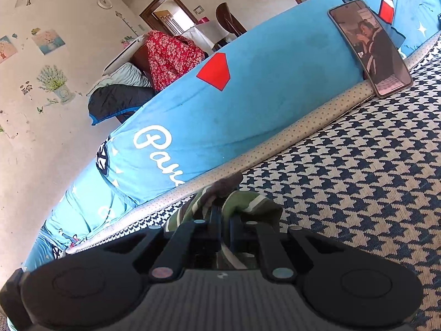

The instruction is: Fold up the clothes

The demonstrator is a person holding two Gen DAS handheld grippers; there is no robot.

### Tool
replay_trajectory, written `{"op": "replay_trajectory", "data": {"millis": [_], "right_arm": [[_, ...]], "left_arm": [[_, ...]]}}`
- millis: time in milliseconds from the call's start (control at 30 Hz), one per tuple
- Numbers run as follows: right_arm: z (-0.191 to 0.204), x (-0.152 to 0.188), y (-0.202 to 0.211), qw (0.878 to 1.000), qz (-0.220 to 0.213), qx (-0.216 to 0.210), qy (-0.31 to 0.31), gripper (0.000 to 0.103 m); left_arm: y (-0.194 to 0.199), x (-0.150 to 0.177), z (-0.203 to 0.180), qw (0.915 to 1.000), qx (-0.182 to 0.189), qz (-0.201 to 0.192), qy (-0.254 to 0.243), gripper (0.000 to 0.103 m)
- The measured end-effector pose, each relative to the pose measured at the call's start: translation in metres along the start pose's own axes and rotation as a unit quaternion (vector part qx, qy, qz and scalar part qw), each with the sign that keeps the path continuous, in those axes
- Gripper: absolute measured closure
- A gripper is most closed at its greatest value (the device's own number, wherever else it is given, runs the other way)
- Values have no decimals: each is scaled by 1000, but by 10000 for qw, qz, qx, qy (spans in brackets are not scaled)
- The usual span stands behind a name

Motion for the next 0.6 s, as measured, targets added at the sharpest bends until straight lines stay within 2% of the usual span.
{"op": "replay_trajectory", "data": {"millis": [33, 133, 200, 267, 400, 500, 600], "right_arm": [[0, -1, 0, 10000, -7, -6, -5, 95], [1, -2, 0, 10000, -43, 5, 47, 95], [1, -3, 0, 9999, -68, 78, 92, 95], [-1, -3, -1, 9995, -78, 218, 207, 95], [0, -3, 0, 9975, -137, 457, 530, 93], [3, -6, 3, 9944, -288, 615, 808, 93], [7, -8, 7, 9921, -409, 634, 1002, 92]], "left_arm": [[0, -2, 5, 9999, -128, -55, 33, 10], [-1, -11, 35, 9959, -823, -180, 326, 8], [1, -16, 70, 9868, -1407, -188, 786, 5], [3, -18, 103, 9762, -1796, -109, 1209, 0], [6, -15, 142, 9626, -2209, 106, 1565, 0], [9, -14, 161, 9563, -2356, 149, 1727, 0], [13, -13, 167, 9552, -2279, 171, 1880, 0]]}}
Point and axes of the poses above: each gripper's, at about its wrist camera, not at the fingertips, and y roughly against the way its jaws point, z to its left, x to its underside, the point moved 6 cm from there along -y, roughly the way its jaws point, and after that the axes turned 8 degrees about -z, right-handed, at the moved point
